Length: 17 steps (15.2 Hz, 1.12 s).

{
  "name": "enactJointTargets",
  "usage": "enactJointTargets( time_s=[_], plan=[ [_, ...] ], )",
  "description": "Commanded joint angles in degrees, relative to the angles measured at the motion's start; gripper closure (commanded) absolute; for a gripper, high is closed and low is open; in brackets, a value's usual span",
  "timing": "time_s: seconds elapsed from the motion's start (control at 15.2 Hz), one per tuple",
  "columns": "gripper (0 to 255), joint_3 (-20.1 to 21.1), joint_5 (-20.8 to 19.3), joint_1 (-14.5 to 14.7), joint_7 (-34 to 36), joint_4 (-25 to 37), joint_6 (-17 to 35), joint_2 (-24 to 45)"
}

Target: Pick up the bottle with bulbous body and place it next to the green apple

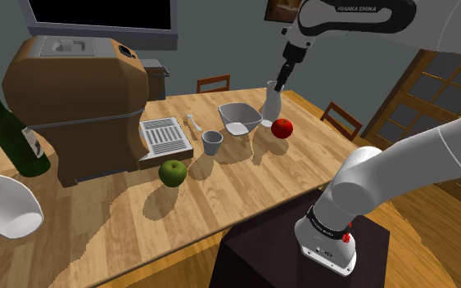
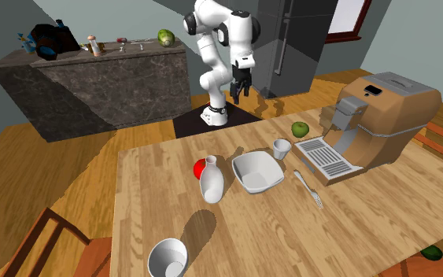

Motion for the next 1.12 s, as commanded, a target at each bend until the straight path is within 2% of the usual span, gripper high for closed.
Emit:
enactJointTargets(
  time_s=[0.0,0.26,0.53,0.79,1.06],
  plan=[
    [0,-2.8,0.2,0.0,-3.5,1.9,1.7,3.3],
    [0,-8.1,2.1,0.4,-10.3,6.2,4.4,10.5],
    [0,-13.3,6.2,0.7,-18.0,11.8,6.4,18.9],
    [0,-17.6,12.8,0.0,-26.5,18.9,7.1,28.8],
    [0,-19.6,21.0,-3.4,-34.9,27.5,5.8,39.8]
  ],
)
